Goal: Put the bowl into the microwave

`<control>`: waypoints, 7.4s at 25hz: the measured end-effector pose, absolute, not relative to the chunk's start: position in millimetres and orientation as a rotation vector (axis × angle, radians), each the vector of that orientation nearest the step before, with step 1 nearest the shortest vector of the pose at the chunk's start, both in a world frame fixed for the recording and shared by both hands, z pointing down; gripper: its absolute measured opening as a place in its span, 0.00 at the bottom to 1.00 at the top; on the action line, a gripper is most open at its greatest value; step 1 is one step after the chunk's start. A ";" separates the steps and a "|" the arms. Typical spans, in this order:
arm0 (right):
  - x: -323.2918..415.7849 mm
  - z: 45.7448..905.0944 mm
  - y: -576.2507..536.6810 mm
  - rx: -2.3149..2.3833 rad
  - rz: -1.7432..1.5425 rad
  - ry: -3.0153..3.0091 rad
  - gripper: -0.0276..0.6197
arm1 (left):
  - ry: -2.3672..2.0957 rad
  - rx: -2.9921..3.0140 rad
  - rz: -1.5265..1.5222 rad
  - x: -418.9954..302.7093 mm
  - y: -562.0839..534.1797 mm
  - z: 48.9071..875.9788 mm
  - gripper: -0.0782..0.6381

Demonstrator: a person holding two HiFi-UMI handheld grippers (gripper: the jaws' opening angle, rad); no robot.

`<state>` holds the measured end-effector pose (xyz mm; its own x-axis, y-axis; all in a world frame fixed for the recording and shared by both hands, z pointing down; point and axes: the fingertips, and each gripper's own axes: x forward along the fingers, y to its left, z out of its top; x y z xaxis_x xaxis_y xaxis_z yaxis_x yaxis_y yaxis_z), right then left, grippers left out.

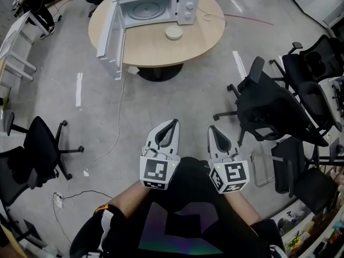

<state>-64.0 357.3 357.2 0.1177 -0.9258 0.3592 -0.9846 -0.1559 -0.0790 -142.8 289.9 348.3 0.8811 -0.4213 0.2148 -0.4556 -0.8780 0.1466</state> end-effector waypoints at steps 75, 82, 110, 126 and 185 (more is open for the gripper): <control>142.0 387.8 127.3 1.876 0.581 -2.275 0.07 | -1.104 2.756 0.442 50.6 89.6 364.5 0.17; 139.1 393.6 85.9 1.883 0.603 -2.221 0.07 | -1.048 2.754 0.425 52.1 42.8 367.8 0.17; 106.1 393.7 -15.5 1.951 0.584 -2.024 0.07 | -0.917 2.758 0.232 12.7 -75.9 358.9 0.17; 113.6 411.2 -55.3 1.921 0.686 -2.029 0.07 | -0.987 2.704 0.279 1.7 -114.0 370.7 0.17; 201.7 586.2 -186.1 1.602 1.818 -1.910 0.15 | -1.192 2.436 0.693 65.3 -229.8 459.4 0.17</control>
<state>201.7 -186.1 586.2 -0.4595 -0.6091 0.6464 -0.6757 -0.2326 -0.6995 65.3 -229.8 459.4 0.5286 -0.6366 0.5615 -0.8030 -0.5896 0.0874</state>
